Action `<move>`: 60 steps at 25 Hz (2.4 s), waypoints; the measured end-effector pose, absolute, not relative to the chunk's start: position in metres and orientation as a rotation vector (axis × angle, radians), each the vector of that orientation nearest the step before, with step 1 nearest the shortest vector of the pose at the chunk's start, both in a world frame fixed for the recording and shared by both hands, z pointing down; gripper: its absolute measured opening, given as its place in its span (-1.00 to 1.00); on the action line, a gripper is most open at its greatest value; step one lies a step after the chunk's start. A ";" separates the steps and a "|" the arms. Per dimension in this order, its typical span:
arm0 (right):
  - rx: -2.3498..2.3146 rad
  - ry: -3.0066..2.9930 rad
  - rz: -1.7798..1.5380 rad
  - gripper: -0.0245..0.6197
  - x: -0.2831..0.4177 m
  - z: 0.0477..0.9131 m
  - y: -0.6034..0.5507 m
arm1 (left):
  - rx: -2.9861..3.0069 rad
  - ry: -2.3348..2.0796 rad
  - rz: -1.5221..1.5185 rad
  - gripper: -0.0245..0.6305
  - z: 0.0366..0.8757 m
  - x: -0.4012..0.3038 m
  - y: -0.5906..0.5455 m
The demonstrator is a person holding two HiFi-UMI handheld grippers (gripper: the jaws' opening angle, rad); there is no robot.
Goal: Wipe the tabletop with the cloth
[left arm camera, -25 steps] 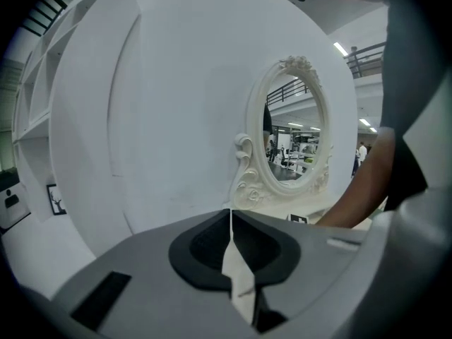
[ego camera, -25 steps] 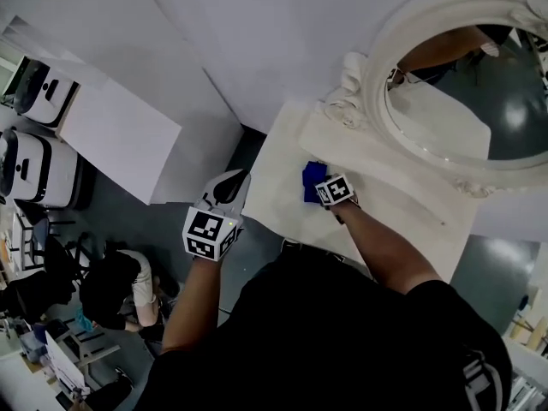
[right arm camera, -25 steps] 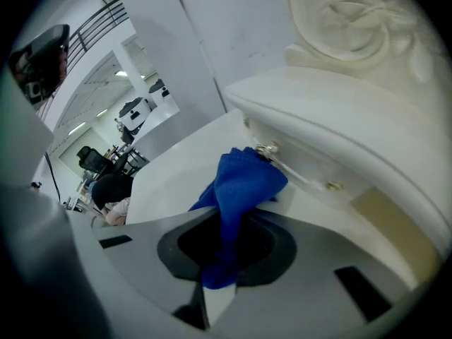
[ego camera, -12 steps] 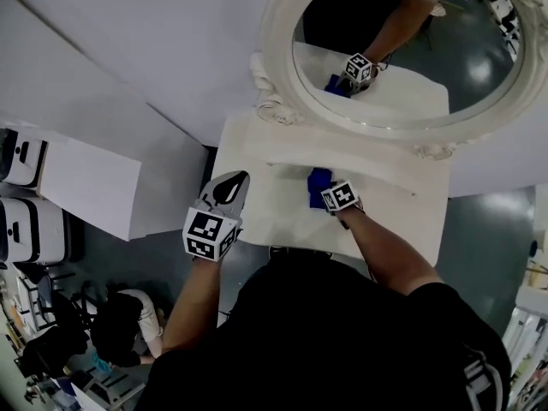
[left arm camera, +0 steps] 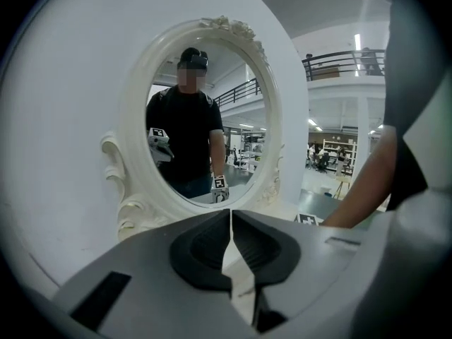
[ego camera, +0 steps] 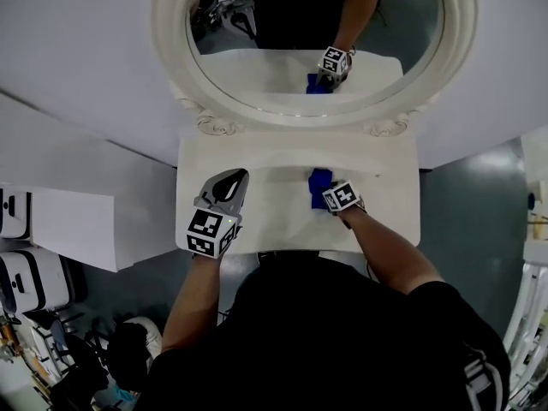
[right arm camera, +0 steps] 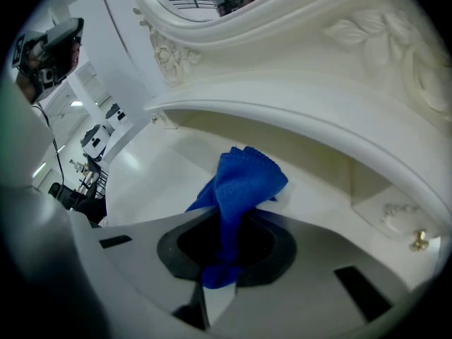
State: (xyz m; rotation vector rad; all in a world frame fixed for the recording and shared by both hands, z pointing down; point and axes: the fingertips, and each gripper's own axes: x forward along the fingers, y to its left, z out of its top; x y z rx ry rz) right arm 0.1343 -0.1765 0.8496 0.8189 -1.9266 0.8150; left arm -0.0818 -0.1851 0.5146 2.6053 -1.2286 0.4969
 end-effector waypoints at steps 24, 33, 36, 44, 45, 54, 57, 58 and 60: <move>1.267 -1.723 0.997 -0.80 0.410 0.847 -0.128 | 2.748 -0.933 0.530 -0.87 0.523 0.088 -0.193; 1.305 -1.677 0.985 -0.80 0.439 0.848 -0.115 | 2.749 -0.928 0.536 -0.87 0.524 0.095 -0.187; 1.307 -1.670 0.964 -0.80 0.438 0.847 -0.117 | 2.739 -0.949 0.534 -0.87 0.523 0.088 -0.186; 1.305 -1.577 0.943 -0.80 0.437 0.845 -0.120 | 2.720 -1.015 0.516 -0.87 0.520 0.059 -0.179; 1.294 -1.570 0.931 -0.80 0.432 0.844 -0.121 | 2.716 -1.029 0.513 -0.87 0.518 0.052 -0.178; 1.052 -1.775 0.818 -0.80 0.274 0.825 -0.153 | 2.644 -1.177 0.483 -0.87 0.511 -0.026 -0.160; 0.938 -1.866 0.765 -0.80 0.197 0.815 -0.162 | 2.616 -1.227 0.476 -0.87 0.509 -0.054 -0.150; 0.899 -1.891 0.751 -0.80 0.172 0.812 -0.163 | 2.606 -1.245 0.475 -0.87 0.508 -0.064 -0.147; 0.816 -1.930 0.718 -0.80 0.124 0.807 -0.163 | 2.584 -1.282 0.471 -0.87 0.507 -0.084 -0.140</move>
